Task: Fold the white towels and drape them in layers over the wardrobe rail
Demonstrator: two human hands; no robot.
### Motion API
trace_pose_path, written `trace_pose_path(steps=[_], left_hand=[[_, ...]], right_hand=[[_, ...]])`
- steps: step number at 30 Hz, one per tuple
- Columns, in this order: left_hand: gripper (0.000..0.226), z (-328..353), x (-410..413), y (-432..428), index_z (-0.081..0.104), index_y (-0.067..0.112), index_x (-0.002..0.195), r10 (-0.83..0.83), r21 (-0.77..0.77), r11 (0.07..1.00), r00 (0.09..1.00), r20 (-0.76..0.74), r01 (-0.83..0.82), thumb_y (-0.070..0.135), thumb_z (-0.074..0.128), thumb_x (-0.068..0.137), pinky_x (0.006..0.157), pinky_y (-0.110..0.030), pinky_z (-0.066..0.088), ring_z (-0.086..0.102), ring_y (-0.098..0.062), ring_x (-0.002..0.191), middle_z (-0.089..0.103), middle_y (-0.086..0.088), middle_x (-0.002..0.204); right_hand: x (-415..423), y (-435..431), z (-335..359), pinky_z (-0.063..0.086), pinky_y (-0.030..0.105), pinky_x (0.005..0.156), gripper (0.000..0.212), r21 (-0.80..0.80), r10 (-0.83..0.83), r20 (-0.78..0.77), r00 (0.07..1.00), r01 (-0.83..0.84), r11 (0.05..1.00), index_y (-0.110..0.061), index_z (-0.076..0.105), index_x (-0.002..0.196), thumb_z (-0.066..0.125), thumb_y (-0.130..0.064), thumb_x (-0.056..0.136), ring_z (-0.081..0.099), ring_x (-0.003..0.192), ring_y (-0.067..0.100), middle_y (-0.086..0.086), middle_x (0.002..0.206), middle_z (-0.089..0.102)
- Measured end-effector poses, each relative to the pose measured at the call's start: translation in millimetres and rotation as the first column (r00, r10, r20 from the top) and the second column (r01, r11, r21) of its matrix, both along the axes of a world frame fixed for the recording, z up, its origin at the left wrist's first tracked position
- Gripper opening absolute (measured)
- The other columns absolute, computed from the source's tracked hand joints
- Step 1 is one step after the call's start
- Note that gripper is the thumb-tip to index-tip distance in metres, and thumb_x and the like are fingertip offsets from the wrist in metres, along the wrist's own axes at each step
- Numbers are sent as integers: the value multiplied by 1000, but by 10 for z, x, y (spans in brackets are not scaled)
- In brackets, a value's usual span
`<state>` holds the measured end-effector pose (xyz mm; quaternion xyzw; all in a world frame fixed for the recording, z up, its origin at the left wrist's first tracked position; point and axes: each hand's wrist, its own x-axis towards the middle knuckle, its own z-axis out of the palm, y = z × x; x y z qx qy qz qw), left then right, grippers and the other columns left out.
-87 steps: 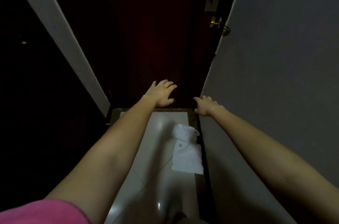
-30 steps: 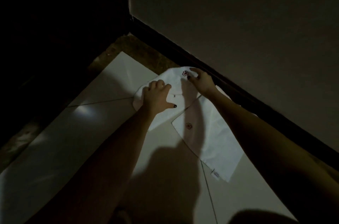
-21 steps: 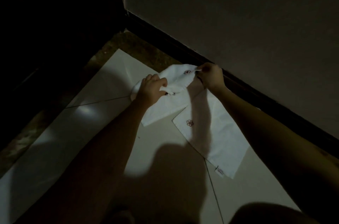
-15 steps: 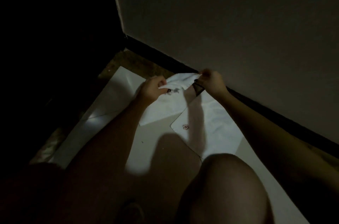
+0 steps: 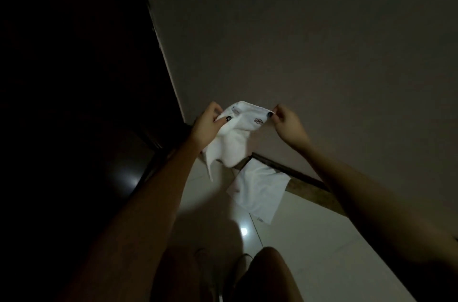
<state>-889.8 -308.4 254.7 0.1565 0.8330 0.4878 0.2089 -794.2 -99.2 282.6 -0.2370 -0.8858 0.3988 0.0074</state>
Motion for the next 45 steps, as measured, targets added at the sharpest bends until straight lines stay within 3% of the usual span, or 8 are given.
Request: trace_pose_path(steps=[4,10,14,18,24,29,36,45], left_hand=[[33,1296,1,-41,45,21,126,-41,-17,999,996,-79,40,34,54,97,82,-35,49,59,-21,94,54,3,95],[32,2664,178,-209,53,25,119,-19,8,1000,990,-138,20,34,64,91,78,-39,52,60,-23,86,60,-12,93],[42,3123,373,-306,53,24,122,-9,18,1000,989,-146,12,31,72,85,71,-26,50,60,-16,82,60,-6,88],[24,3385,518,-382,53,28,111,263,182,953,959,-105,-242,27,65,90,66,-20,49,59,-1,72,60,0,85],[28,3602,642,-706,58,23,118,504,204,863,816,-283,-462,18,63,90,64,-18,47,58,-3,68,61,-2,77],[29,3851,1036,-1072,57,23,115,666,115,740,699,-261,-663,21,68,88,61,-18,43,53,-2,69,54,6,78],[46,3992,2324,-1422,51,27,120,915,127,377,349,-201,-917,27,75,81,60,-22,43,50,-9,70,51,1,87],[30,4216,4591,-1327,56,25,120,939,194,-131,-185,-290,-972,22,62,91,75,-13,44,57,1,96,60,11,108]], right_hand=[[11,-115,1224,41,33,59,17,-129,-111,-103,988,98,987,-12,49,82,49,-17,99,49,64,19,3,69,53],[-62,-396,2612,36,27,56,18,-282,-170,-204,964,108,953,-11,49,79,52,-15,95,45,60,15,5,68,52],[-133,-598,3136,37,24,51,16,-310,-127,-264,956,41,950,-7,49,83,52,-14,98,43,54,11,1,64,50],[-259,-668,3410,37,22,49,24,-344,-96,-314,945,-18,939,-12,47,75,52,-12,98,42,50,8,0,62,48],[-462,-894,3467,36,24,51,22,-367,214,-299,930,-319,874,-15,49,75,52,-12,96,42,50,6,-1,62,50],[-515,-1221,3590,34,22,55,26,-336,517,-316,796,-603,723,-17,51,71,55,-8,94,41,55,6,-3,62,48],[-29,-1774,3713,38,18,43,14,-399,735,-327,594,-792,462,-6,54,81,55,-7,94,45,44,6,4,60,48],[1397,-2494,3864,34,24,44,13,-442,905,-345,248,-894,77,-8,51,80,55,-4,92,41,43,11,4,55,46]])
